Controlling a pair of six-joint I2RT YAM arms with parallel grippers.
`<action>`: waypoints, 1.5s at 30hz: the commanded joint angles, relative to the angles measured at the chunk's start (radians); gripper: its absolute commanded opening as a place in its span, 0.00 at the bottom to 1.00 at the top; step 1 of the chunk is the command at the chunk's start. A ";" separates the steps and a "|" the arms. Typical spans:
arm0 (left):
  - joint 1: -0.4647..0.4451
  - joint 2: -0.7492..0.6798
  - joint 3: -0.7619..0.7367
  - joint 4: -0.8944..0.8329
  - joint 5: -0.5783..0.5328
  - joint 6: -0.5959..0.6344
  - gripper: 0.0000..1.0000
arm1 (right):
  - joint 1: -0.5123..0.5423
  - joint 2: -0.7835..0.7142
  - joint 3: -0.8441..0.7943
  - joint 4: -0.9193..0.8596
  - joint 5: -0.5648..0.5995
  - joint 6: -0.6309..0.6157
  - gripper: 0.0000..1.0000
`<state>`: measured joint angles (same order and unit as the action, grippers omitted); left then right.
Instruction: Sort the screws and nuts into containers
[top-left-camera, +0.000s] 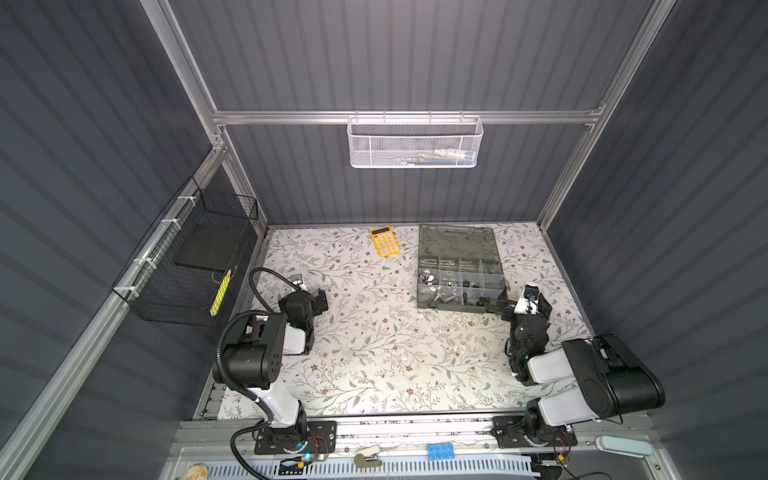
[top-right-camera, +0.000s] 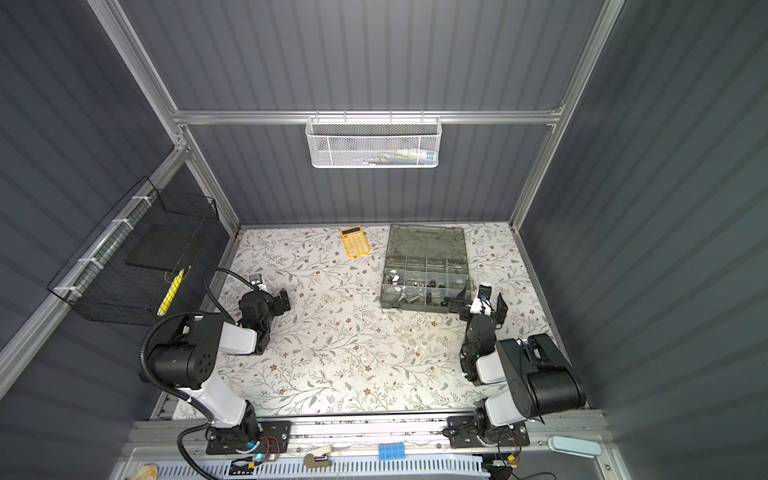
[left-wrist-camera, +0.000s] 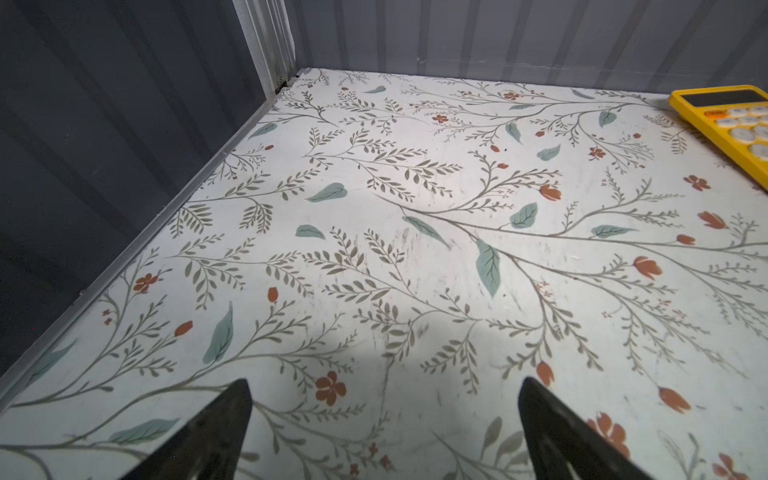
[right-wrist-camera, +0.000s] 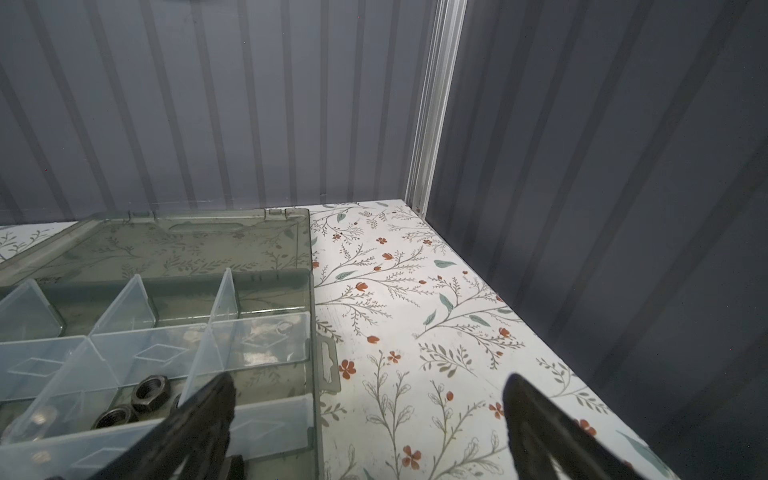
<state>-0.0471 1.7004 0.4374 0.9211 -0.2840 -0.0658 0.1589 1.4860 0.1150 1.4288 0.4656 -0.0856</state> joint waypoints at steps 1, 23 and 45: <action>-0.010 0.013 0.004 0.043 0.010 0.032 1.00 | -0.001 0.005 0.013 0.034 -0.014 -0.007 0.99; -0.011 0.009 0.007 0.030 0.010 0.028 1.00 | -0.177 -0.024 0.187 -0.401 -0.244 0.162 0.99; -0.020 0.016 0.030 -0.004 0.042 0.057 1.00 | -0.177 -0.024 0.186 -0.400 -0.243 0.162 0.99</action>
<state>-0.0601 1.7004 0.4412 0.9264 -0.2676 -0.0399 -0.0174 1.4712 0.3023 1.0237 0.2306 0.0708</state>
